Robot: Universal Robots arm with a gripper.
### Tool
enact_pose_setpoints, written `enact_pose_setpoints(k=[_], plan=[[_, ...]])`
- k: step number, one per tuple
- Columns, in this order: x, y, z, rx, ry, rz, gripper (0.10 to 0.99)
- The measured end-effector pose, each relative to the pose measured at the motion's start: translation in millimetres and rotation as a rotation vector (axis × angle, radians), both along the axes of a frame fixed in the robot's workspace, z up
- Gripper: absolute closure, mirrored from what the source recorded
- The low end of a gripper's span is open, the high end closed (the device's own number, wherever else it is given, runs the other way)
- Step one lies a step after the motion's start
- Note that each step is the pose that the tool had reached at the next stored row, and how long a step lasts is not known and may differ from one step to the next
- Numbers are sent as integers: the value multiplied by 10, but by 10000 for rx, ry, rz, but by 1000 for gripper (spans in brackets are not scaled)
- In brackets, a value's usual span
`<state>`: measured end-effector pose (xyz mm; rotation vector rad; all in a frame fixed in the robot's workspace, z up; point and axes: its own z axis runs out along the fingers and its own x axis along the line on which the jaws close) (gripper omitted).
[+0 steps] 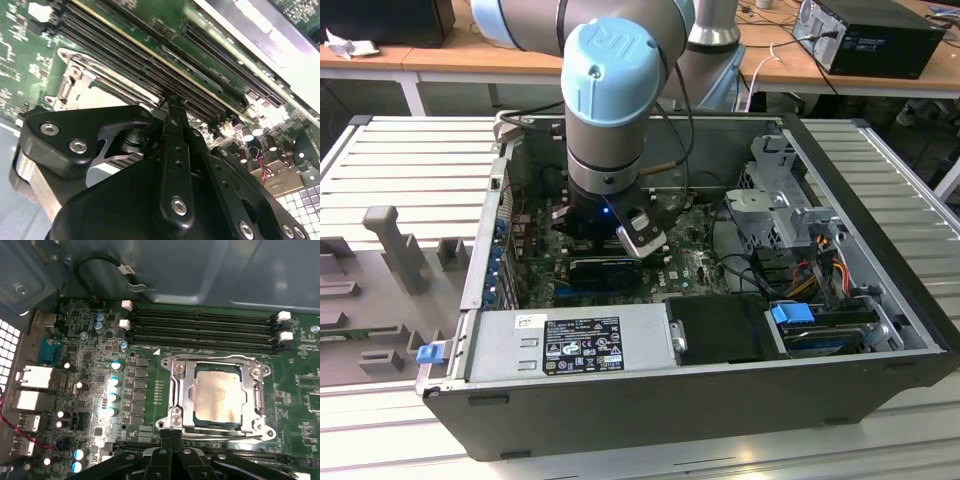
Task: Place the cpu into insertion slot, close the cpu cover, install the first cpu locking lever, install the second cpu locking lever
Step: 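Install the second cpu locking lever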
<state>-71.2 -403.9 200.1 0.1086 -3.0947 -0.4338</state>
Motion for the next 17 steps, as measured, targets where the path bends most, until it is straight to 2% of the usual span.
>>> enact_pose_setpoints(k=[7, 10, 12, 13, 15, 17], plan=[[-25, 1, -54, 258, 2, 0, 980], [-30, 23, -69, 393, -5, -2, 980], [-57, 26, -71, 422, -1, -1, 980], [-63, 27, -45, 432, -6, -1, 980], [-66, 26, 70, 422, -2, 1, 980], [-67, 26, 126, 414, -1, -1, 980]])
